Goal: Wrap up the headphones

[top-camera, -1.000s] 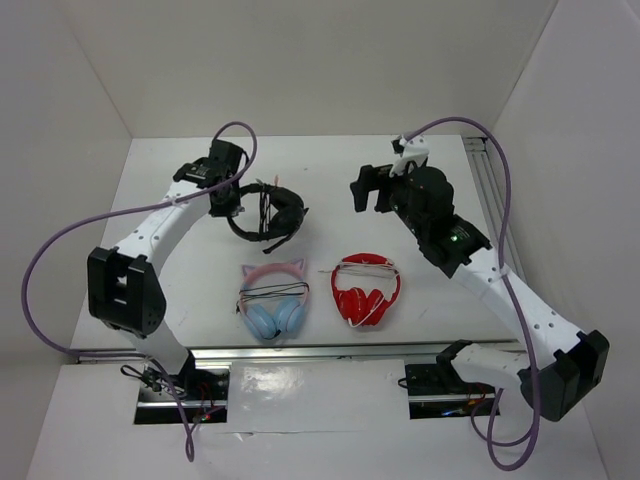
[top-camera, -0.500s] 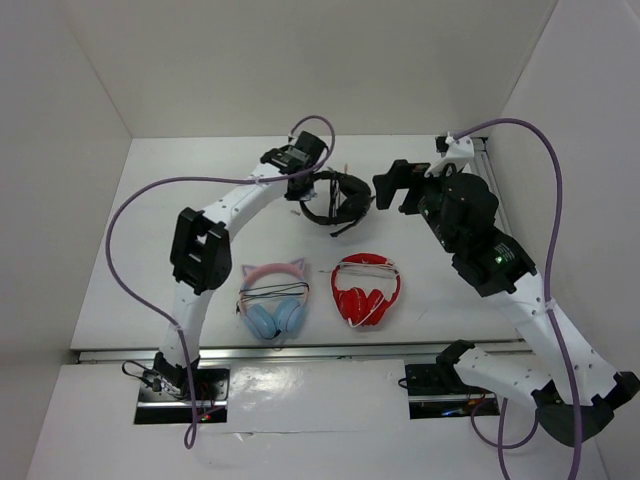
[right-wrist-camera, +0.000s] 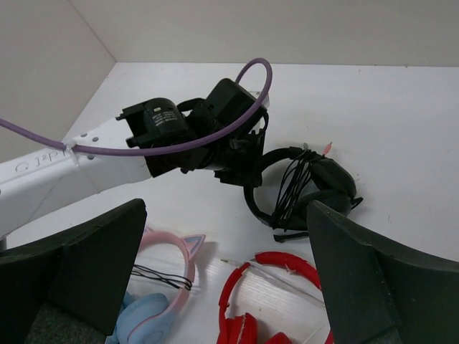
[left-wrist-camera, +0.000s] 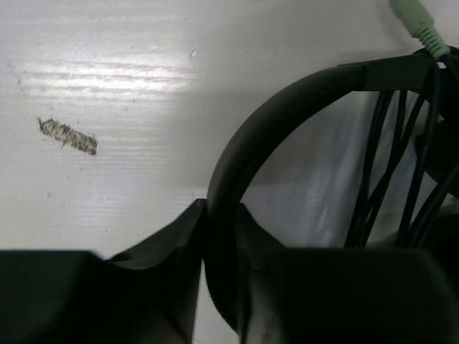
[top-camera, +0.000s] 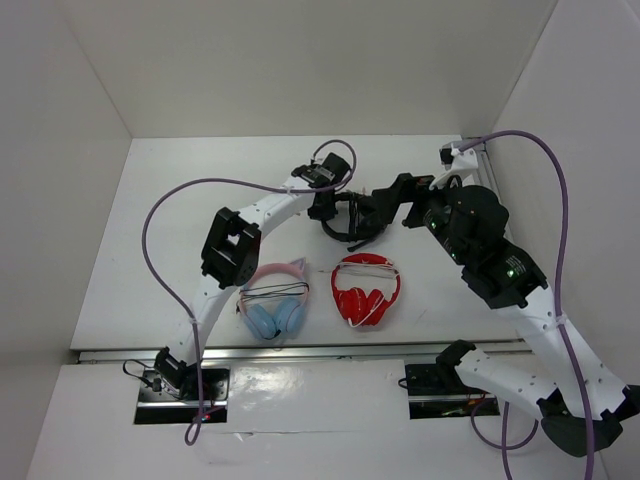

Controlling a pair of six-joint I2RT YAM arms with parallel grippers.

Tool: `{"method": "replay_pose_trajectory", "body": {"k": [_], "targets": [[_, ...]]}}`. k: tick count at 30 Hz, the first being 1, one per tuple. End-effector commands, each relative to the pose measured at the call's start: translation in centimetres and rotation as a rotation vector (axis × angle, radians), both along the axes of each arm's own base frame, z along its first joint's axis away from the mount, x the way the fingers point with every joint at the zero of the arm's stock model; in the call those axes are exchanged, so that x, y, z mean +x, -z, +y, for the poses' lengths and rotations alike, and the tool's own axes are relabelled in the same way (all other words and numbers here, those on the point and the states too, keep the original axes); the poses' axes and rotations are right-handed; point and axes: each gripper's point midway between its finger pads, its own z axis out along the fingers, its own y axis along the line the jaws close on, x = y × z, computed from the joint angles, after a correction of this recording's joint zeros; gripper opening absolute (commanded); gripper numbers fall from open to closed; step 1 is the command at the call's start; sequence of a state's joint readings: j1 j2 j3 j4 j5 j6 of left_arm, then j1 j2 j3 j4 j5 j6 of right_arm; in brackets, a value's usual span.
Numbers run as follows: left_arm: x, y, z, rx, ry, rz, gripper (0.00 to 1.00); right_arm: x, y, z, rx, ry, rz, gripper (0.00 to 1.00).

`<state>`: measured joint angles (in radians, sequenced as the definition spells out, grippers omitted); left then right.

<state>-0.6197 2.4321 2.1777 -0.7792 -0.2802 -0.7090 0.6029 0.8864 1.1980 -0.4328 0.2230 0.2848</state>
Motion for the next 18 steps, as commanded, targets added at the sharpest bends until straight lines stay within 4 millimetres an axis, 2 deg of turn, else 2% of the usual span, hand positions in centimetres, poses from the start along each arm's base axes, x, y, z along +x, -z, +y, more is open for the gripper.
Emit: {"method": "replay_pose_trajectory", "body": {"k": [1, 6, 7, 8, 9, 10, 13, 14, 15, 18], "targets": [[1.7, -1.8, -2.2, -0.093, -0.028, -0.078, 0.39, -0.8, 0.3, 0.0, 0.008, -0.018, 0.007, 1.0], [1.8, -3.5, -2.5, -0.116, -0.015, -0.103, 0.66, -1.2, 0.4, 0.4, 0.011, -0.048, 0.009, 1.0], [1.7, -3.2, -2.6, -0.119, 0.004, -0.097, 0.82, -1.1, 0.2, 0.5, 0.016, -0.048, 0.002, 1.0], [1.7, -3.8, -2.6, -0.117, 0.017, -0.107, 0.97, -1.2, 0.2, 0.7, 0.018, -0.062, 0.003, 1.0], [1.4, -4.4, -2.7, -0.13, 0.025, -0.103, 1.0, -1.2, 0.2, 0.7, 0.018, -0.062, 0.003, 1.0], [1.8, -4.9, -2.2, -0.135, 0.014, -0.111, 1.0, -1.4, 0.2, 0.9, 0.019, -0.077, 0.004, 1.0], [1.0, -6.1, -1.1, -0.147, 0.008, -0.114, 1.0, -1.6, -0.4, 0.9, 0.017, -0.089, -0.007, 1.0], [0.7, -5.6, 0.0, -0.137, -0.005, -0.102, 1.0, -1.5, -0.4, 0.8, 0.016, -0.08, -0.008, 1.0], [0.5, -7.0, 0.2, -0.148, -0.004, -0.118, 1.0, -1.6, -0.9, 0.7, 0.022, -0.08, -0.017, 1.0], [0.4, -7.4, 2.3, -0.142, -0.036, -0.114, 1.0, -1.9, -1.4, 1.1, 0.029, -0.1, -0.025, 1.0]]}}
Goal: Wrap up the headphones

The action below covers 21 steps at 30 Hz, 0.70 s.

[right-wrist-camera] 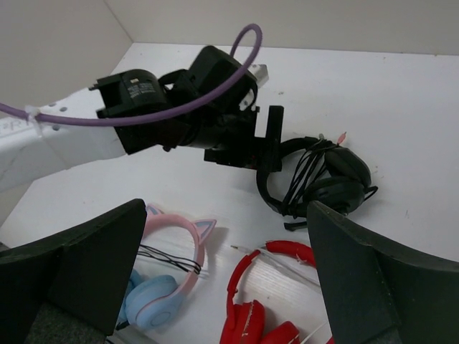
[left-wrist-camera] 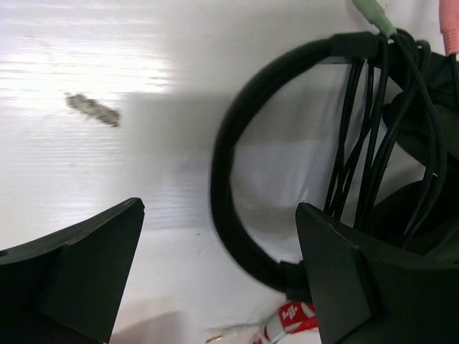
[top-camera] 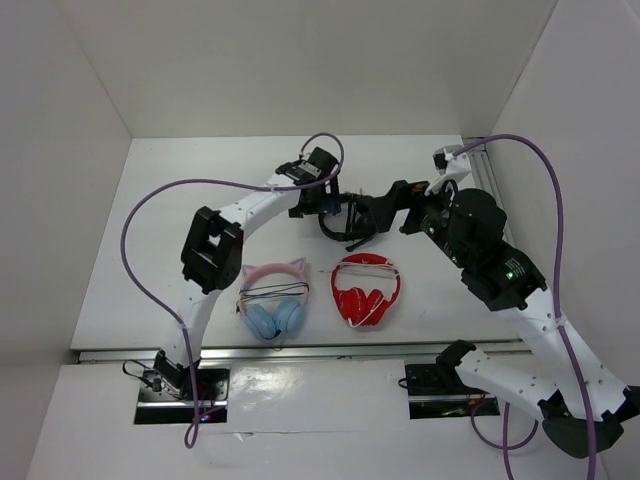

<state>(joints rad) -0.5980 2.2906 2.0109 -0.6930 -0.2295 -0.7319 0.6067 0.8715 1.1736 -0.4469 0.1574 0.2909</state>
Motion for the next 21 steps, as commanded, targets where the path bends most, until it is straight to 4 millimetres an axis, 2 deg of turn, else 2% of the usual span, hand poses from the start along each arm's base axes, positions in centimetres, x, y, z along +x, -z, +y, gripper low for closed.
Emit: {"method": "replay_pose_trajectory", "body": {"k": [1, 2, 3, 4, 5, 6, 8, 9, 10, 11, 12, 15, 16, 17, 19, 20, 21], "targets": [[1.0, -5.9, 2.2, -0.06, -0.032, -0.094, 1.0, -1.0, -2.4, 0.1, 0.031, -0.031, -0.051, 1.0], [1.0, -6.2, 2.8, -0.074, -0.062, -0.092, 1.0, -0.9, -2.5, 0.1, 0.02, -0.032, -0.05, 1.0], [0.4, -5.5, 4.4, -0.054, -0.084, -0.063, 1.0, -1.1, -3.0, 0.0, 0.023, -0.032, -0.055, 1.0], [0.4, -6.1, 5.0, -0.062, -0.093, -0.076, 1.0, -0.9, -2.9, 0.2, 0.017, -0.032, -0.046, 1.0], [0.1, -8.0, 5.2, -0.084, -0.093, -0.111, 1.0, -0.9, -2.9, -0.3, 0.002, -0.015, -0.044, 1.0], [-0.1, -7.8, 6.6, -0.079, -0.116, -0.106, 1.0, -0.6, -2.8, -0.3, -0.008, -0.002, -0.032, 1.0], [-0.7, -9.0, 8.2, -0.064, -0.143, -0.122, 1.0, -0.4, -2.9, -1.1, -0.027, 0.04, -0.016, 1.0], [-1.6, -10.7, 9.3, -0.04, -0.126, -0.156, 1.0, -0.1, -2.5, -1.2, -0.044, 0.054, 0.003, 1.0], [-2.2, -11.8, 10.1, -0.02, -0.135, -0.177, 1.0, -0.1, -2.8, -1.6, -0.052, 0.07, 0.009, 1.0], [-2.9, -12.7, 11.7, 0.028, -0.17, -0.195, 1.0, 0.4, -2.2, -1.7, -0.086, 0.089, 0.033, 1.0], [-4.6, -14.9, 12.9, 0.028, -0.17, -0.236, 1.0, 0.4, -1.2, -2.8, -0.131, 0.14, 0.073, 1.0], [-7.8, -17.9, 15.6, 0.045, -0.188, -0.302, 1.0, 0.2, -0.7, -4.3, -0.179, 0.224, 0.104, 1.0], [-9.3, -17.9, 16.8, 0.068, -0.193, -0.306, 1.0, -0.1, -0.4, -4.3, -0.185, 0.226, 0.116, 1.0], [-11.3, -21.0, 18.2, 0.042, -0.215, -0.379, 1.0, -0.5, -1.0, -4.1, -0.181, 0.214, 0.109, 1.0], [-13.9, -22.7, 20.7, 0.08, -0.239, -0.427, 1.0, -1.3, -0.5, -4.7, -0.199, 0.216, 0.146, 1.0], [-15.9, -24.6, 22.4, 0.063, -0.254, -0.485, 1.0, -2.1, -1.5, -5.3, -0.175, 0.219, 0.136, 1.0], [-17.2, -25.3, 23.0, 0.058, -0.249, -0.506, 1.0, -2.8, -1.0, -5.8, -0.185, 0.221, 0.157, 1.0]]}}
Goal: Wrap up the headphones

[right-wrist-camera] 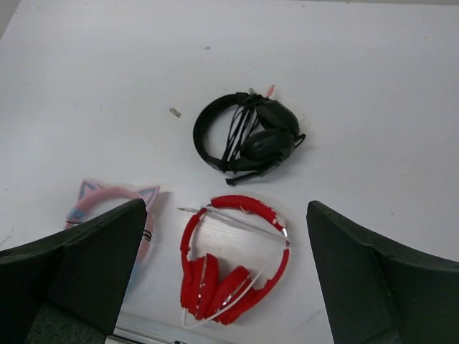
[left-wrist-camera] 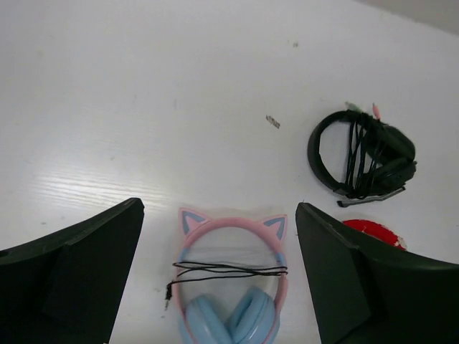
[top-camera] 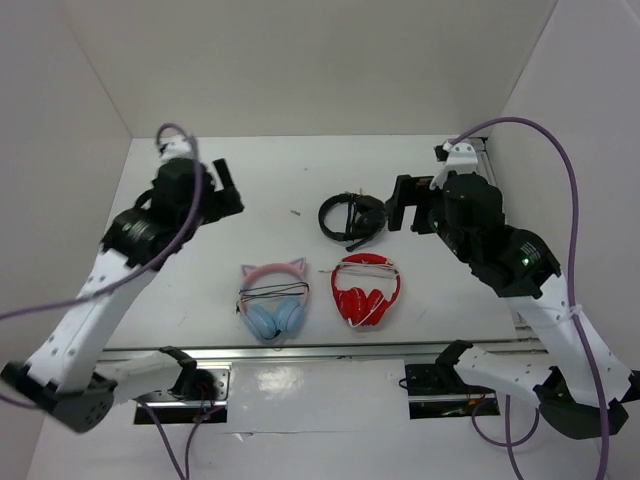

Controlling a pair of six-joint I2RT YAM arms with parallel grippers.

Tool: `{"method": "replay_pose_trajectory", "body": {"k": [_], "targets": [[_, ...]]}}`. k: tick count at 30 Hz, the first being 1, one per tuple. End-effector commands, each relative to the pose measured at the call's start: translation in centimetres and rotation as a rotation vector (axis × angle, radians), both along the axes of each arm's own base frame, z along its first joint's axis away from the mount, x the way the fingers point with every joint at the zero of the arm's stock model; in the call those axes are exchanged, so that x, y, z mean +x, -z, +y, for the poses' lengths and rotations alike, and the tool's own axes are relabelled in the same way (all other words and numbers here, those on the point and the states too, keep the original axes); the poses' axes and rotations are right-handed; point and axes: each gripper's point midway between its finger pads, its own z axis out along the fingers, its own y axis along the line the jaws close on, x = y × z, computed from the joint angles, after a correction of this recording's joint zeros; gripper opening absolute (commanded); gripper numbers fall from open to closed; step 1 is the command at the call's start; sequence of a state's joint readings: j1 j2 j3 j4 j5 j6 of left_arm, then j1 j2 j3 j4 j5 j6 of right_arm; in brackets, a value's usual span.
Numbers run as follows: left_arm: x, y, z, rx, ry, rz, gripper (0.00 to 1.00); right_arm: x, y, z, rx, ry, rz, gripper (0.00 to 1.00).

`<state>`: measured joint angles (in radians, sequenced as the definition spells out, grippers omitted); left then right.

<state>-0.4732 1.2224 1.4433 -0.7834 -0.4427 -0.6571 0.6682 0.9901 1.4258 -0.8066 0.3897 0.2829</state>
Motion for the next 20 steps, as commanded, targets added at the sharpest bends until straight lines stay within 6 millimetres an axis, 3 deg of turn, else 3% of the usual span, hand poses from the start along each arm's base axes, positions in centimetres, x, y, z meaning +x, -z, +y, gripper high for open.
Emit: {"method": "replay_pose_trajectory", "body": {"k": [1, 4, 5, 11, 14, 20], "targets": [[-4.8, -2.0, 4.7, 0.095, -0.039, -0.061, 1.0, -2.8, -1.7, -3.1, 0.007, 0.06, 0.001, 1.0], [-8.9, -3.8, 7.2, 0.073, -0.062, -0.131, 1.0, -4.9, -2.5, -4.9, 0.026, 0.072, -0.012, 1.0], [-10.3, -2.9, 8.3, 0.089, -0.088, -0.1, 1.0, -5.4, -2.7, -5.4, 0.028, 0.072, -0.014, 1.0], [-16.5, -2.3, 11.0, 0.031, -0.107, -0.116, 1.0, -8.8, -1.5, -7.3, 0.053, 0.05, 0.003, 1.0], [-18.0, -2.1, 11.9, 0.048, -0.113, -0.097, 1.0, -9.4, -0.1, -8.4, 0.022, 0.077, 0.022, 1.0], [-18.4, -1.9, 12.1, 0.043, -0.117, -0.108, 1.0, -9.3, 1.0, -8.9, 0.0, 0.108, 0.042, 1.0]]}}
